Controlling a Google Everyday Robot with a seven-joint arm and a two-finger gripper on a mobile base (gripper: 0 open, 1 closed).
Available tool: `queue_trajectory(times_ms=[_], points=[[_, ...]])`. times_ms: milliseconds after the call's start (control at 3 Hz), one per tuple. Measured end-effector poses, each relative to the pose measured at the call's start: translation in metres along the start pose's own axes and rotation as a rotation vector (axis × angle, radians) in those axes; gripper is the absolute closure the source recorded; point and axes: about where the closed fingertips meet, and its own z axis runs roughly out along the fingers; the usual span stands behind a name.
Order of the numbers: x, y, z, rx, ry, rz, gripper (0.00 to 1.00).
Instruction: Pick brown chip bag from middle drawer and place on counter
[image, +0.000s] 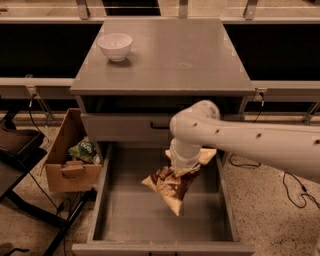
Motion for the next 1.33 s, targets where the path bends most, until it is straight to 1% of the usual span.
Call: queue_trajectory(times_ms=[333,667,1000,1333], points=[[0.008,-0.001,-0.097,0.008,0.072,0.03,1.0],[0.014,-0.012,-0.199,0.032,0.135,0.08,1.0],[0.025,-0.029,-0.284,0.063,0.175,0.147,1.0],[0.058,-0.03,-0.376,0.124,0.219,0.309,1.0]])
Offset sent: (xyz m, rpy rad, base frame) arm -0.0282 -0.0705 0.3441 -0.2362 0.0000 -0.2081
